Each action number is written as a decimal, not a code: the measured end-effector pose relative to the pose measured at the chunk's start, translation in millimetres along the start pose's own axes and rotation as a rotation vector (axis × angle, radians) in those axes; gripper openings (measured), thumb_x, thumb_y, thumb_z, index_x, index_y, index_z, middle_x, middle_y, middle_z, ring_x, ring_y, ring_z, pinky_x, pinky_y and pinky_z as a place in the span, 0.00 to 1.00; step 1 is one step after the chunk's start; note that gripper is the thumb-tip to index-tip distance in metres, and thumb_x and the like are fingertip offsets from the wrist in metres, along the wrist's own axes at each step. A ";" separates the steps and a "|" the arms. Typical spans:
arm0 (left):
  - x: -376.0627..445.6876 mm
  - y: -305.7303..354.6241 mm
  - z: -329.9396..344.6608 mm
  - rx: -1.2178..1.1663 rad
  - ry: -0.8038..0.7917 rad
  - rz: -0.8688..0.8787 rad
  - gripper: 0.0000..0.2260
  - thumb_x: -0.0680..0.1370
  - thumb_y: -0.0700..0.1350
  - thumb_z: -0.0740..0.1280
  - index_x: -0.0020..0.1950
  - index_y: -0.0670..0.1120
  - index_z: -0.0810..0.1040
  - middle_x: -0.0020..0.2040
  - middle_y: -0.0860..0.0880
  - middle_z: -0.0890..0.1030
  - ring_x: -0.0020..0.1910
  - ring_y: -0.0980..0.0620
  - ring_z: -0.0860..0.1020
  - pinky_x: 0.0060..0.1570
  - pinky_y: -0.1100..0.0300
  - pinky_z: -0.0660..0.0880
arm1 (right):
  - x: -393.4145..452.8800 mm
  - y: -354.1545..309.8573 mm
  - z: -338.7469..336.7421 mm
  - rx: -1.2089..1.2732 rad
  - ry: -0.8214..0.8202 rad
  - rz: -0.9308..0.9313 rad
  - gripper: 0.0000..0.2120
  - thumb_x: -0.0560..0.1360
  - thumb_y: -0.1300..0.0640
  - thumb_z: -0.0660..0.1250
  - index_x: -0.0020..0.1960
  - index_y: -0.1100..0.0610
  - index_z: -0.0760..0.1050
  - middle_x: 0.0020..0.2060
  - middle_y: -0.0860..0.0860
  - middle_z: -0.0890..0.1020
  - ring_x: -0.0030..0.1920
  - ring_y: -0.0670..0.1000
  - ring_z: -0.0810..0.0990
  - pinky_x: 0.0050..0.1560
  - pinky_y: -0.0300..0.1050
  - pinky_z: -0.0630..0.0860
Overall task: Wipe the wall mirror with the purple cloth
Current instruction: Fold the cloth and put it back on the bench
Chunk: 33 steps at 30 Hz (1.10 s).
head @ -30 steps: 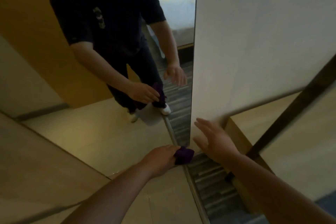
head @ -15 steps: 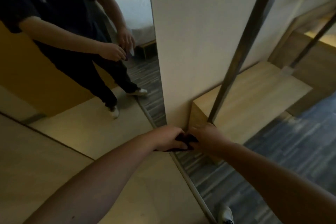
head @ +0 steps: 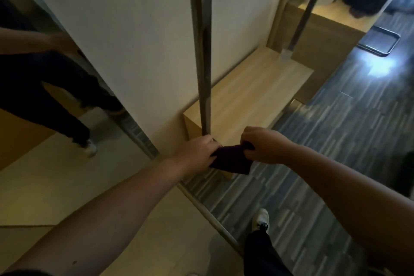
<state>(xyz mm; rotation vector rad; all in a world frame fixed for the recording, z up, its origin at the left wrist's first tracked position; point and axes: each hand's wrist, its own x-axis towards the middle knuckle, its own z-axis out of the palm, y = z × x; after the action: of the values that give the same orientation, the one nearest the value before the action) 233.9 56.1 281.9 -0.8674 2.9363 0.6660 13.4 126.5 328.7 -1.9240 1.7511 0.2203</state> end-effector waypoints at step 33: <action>289.4 -104.5 177.5 0.345 0.171 -0.184 0.07 0.73 0.39 0.69 0.50 0.42 0.75 0.45 0.44 0.78 0.40 0.45 0.75 0.37 0.54 0.71 | 255.1 262.6 107.8 -0.196 0.358 -0.093 0.15 0.75 0.59 0.70 0.60 0.56 0.72 0.55 0.55 0.78 0.51 0.55 0.77 0.56 0.52 0.76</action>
<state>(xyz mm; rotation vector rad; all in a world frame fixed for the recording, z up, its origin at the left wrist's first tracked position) 23.7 -101.4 42.8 -1.1797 2.9290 0.0749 -177.4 -52.4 50.8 -2.2946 1.9160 0.0123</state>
